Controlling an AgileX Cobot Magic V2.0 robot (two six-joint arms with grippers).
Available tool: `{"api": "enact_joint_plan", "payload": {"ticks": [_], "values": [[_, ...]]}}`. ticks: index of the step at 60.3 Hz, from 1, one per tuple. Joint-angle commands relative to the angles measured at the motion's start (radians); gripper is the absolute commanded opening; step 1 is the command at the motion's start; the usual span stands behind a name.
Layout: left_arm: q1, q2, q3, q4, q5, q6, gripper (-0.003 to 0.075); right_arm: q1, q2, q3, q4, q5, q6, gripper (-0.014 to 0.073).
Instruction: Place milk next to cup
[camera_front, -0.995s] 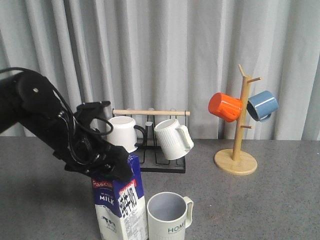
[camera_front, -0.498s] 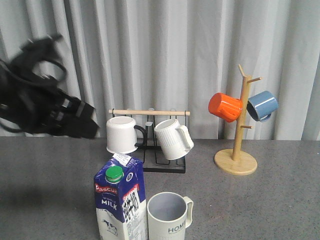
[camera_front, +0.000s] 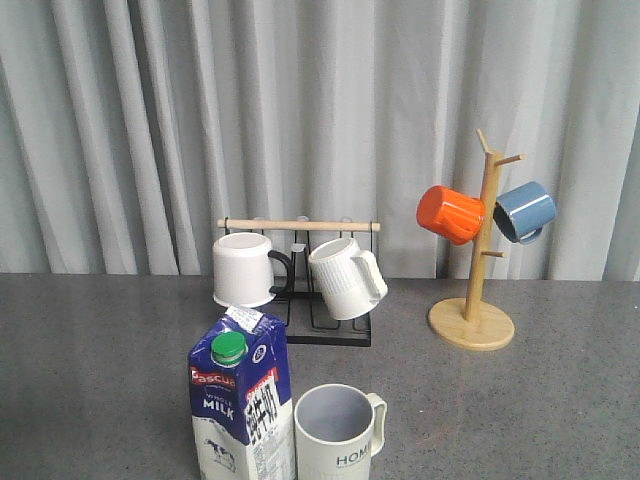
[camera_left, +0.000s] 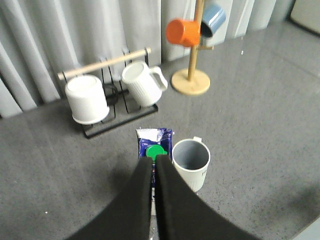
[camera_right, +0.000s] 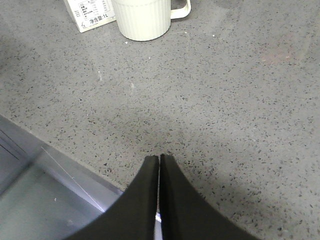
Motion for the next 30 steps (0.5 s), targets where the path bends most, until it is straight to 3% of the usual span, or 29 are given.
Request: {"api": "enact_joint_plan", "payload": {"ticks": [1, 14, 30], "values": [[-0.002, -0.111, 0.066, 0.008, -0.113, -0.017, -0.0008, -0.005, 0.003, -0.027, 0.011, -0.064, -0.002, -0.0005], [-0.002, -0.396, 0.444, 0.145, -0.246, -0.156, -0.0008, -0.005, 0.003, -0.027, 0.011, -0.062, -0.002, -0.0005], [-0.002, -0.651, 0.757, 0.163, -0.175, -0.175, -0.0008, -0.005, 0.003, -0.027, 0.011, -0.061, -0.002, -0.0005]]}}
